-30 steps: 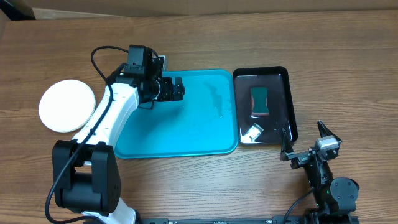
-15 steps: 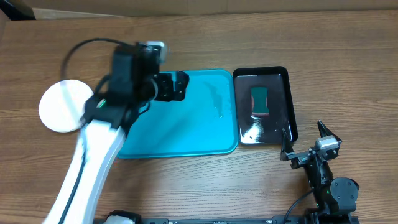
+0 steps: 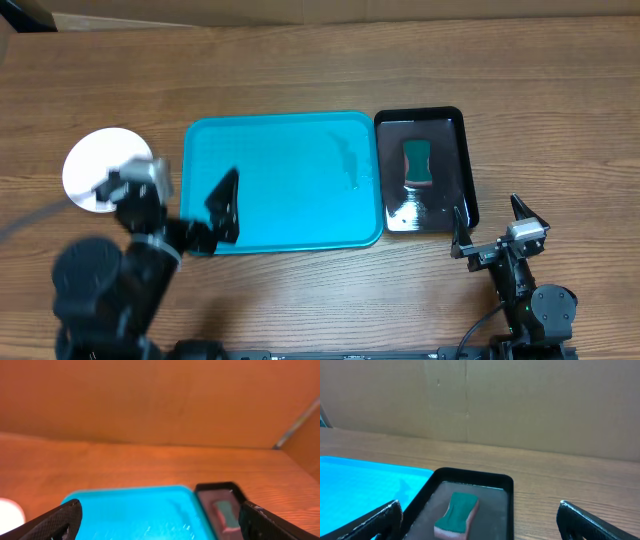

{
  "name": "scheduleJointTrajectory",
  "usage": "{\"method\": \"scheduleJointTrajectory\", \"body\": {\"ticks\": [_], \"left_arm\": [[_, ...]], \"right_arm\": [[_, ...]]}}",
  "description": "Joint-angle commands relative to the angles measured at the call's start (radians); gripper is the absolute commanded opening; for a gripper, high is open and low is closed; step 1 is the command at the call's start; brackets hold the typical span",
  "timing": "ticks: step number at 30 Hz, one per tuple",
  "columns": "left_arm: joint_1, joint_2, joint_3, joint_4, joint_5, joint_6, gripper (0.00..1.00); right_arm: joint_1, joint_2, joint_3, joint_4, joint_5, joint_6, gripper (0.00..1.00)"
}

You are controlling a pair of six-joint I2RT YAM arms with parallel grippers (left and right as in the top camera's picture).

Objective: Clean dirty plates on tray and stack at the side

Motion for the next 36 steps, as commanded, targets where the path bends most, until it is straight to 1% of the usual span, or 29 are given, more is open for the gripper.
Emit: {"method": "scheduleJointTrajectory", "body": {"ticks": [1, 4, 6, 8, 11, 15, 19, 21, 23, 26, 29, 32, 36], "left_arm": [[0.045, -0.152, -0.155, -0.002, -0.01, -0.034, 1.0], [0.063, -0.302, -0.277, 0.02, -0.01, -0.034, 1.0], [0.074, -0.402, -0.351, 0.084, -0.01, -0.037, 1.0], [0.082, -0.48, -0.41, 0.185, -0.01, -0.041, 1.0], [0.081, -0.558, -0.485, 0.41, -0.01, -0.042, 1.0], [0.079, -0.55, -0.558, 0.744, -0.01, -0.062, 1.0], [0.078, -0.551, -0.663, 0.958, -0.009, -0.068, 1.0], [0.078, -0.552, -0.718, 0.996, -0.015, -0.068, 1.0], [0.078, -0.554, -0.771, 0.995, -0.037, -0.08, 1.0], [0.079, -0.556, -0.861, 0.996, -0.104, -0.18, 1.0], [0.078, -0.556, -0.922, 0.996, -0.148, -0.251, 1.0], [0.079, -0.556, -0.967, 0.993, -0.157, -0.259, 1.0], [0.079, -0.556, -0.966, 0.879, -0.219, -0.237, 1.0]], "right_arm": [[-0.003, -0.011, -0.01, 0.005, 0.009, 0.0, 1.0], [-0.003, -0.011, -0.01, 0.005, 0.009, 0.0, 1.0], [-0.003, -0.011, -0.01, 0.005, 0.009, 0.0, 1.0], [-0.003, -0.011, -0.01, 0.005, 0.009, 0.0, 1.0], [-0.003, -0.011, -0.01, 0.005, 0.009, 0.0, 1.0], [-0.003, -0.011, -0.01, 0.005, 0.009, 0.0, 1.0], [-0.003, -0.011, -0.01, 0.005, 0.009, 0.0, 1.0], [-0.003, -0.011, -0.01, 0.005, 0.009, 0.0, 1.0], [-0.003, -0.011, -0.01, 0.005, 0.009, 0.0, 1.0], [-0.003, -0.011, -0.01, 0.005, 0.009, 0.0, 1.0], [-0.003, -0.011, -0.01, 0.005, 0.009, 0.0, 1.0], [-0.003, -0.011, -0.01, 0.005, 0.009, 0.0, 1.0], [-0.003, -0.011, -0.01, 0.005, 0.009, 0.0, 1.0]]}}
